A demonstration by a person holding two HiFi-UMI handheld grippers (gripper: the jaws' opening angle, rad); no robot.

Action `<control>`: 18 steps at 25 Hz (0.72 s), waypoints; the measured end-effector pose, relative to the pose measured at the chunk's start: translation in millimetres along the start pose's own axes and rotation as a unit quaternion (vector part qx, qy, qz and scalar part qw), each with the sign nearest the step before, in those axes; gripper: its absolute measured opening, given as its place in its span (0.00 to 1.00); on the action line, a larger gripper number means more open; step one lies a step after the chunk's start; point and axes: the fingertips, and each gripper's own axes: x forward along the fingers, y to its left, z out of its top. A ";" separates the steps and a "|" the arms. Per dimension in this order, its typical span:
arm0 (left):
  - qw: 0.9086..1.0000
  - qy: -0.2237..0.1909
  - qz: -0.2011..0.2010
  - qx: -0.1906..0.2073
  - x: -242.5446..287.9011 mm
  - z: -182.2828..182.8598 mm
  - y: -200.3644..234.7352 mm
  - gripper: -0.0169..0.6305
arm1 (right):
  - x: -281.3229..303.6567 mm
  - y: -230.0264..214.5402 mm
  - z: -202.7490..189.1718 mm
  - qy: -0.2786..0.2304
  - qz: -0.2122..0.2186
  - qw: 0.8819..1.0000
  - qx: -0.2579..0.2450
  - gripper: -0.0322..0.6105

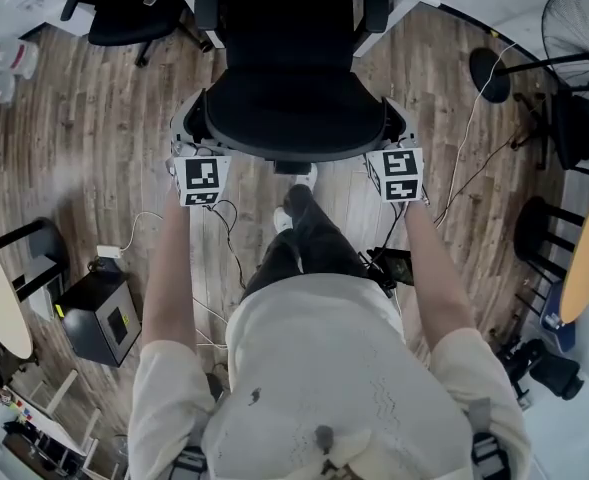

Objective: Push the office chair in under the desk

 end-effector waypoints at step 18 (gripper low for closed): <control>1.000 -0.004 0.003 -0.002 47.9 8.2 6.7 0.40 | 36.1 -36.2 11.2 -0.002 -0.003 1.000 -0.006 0.45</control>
